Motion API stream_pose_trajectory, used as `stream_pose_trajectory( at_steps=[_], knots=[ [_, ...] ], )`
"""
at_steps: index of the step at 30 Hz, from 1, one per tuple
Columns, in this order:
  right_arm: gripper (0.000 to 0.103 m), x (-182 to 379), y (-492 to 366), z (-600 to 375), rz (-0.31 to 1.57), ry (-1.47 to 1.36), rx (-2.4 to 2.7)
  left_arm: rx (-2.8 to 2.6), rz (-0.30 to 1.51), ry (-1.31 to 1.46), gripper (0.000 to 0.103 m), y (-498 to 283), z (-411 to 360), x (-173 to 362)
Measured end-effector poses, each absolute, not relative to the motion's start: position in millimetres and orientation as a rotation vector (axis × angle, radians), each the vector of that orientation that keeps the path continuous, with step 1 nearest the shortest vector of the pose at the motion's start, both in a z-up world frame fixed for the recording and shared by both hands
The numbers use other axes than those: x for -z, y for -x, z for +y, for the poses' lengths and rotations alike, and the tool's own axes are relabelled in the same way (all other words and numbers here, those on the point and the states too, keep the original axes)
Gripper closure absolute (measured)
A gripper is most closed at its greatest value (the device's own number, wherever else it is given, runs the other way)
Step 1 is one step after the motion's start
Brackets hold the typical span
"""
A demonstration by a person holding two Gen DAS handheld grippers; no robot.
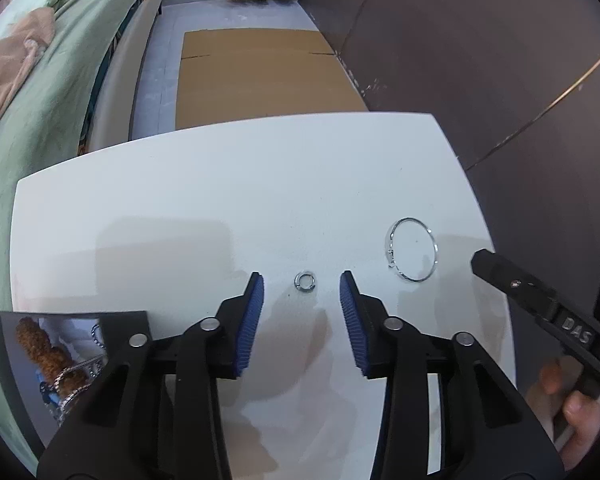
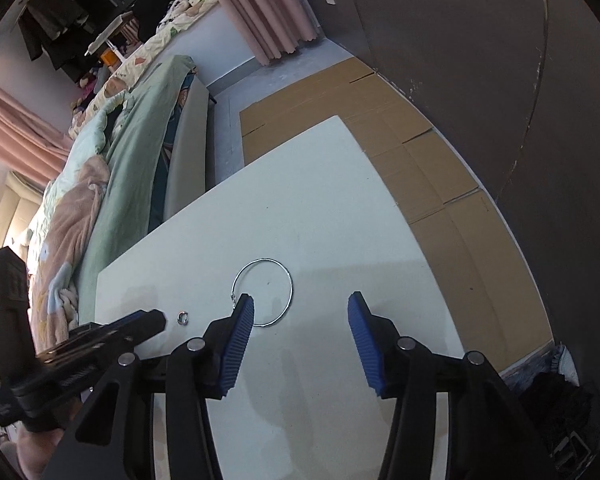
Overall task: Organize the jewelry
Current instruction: 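Grasp the small silver ring with the left tool while the right tool grasps the silver hoop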
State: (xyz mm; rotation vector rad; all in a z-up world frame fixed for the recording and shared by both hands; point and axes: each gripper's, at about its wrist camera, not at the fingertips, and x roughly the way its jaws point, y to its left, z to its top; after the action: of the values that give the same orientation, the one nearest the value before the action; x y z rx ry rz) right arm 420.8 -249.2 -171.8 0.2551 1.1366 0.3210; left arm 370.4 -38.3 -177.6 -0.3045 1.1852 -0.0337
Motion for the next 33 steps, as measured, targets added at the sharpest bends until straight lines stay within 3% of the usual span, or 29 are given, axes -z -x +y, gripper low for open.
stream_pose_trajectory(
  at_steps=[3, 9, 15, 27, 31, 33],
  knots=[
    [0.055, 172.1, -421.2, -250.0, 1.14, -0.249, -0.316, 0.027, 1.198, 0.261, 0.071, -375.4, -49.5, 183.2],
    [0.057, 170.8, -423.1, -243.9, 1.136, -0.227, -0.322, 0.001, 1.21, 0.186, 0.091, -379.5, -61.5, 190.9],
    [0.07, 174.3, -424.2, -228.0, 1.137, -0.196, -0.378, 0.01, 1.204, 0.215, 0.092, -374.5, -53.1, 183.0],
    [0.074, 184.4, -419.9, -174.0, 1.121, -0.025, -0.425, -0.024, 1.129, 0.256, 0.092, -347.6, -11.6, 139.6],
    [0.08, 192.7, -417.3, -159.9, 1.105, 0.07, -0.392, -0.047, 1.106, 0.273, 0.092, -331.0, 7.1, 126.9],
    [0.09, 193.3, -411.8, -149.5, 1.07, 0.159, -0.372, -0.051, 1.095, 0.281, 0.092, -321.1, 15.9, 120.4]
  ],
)
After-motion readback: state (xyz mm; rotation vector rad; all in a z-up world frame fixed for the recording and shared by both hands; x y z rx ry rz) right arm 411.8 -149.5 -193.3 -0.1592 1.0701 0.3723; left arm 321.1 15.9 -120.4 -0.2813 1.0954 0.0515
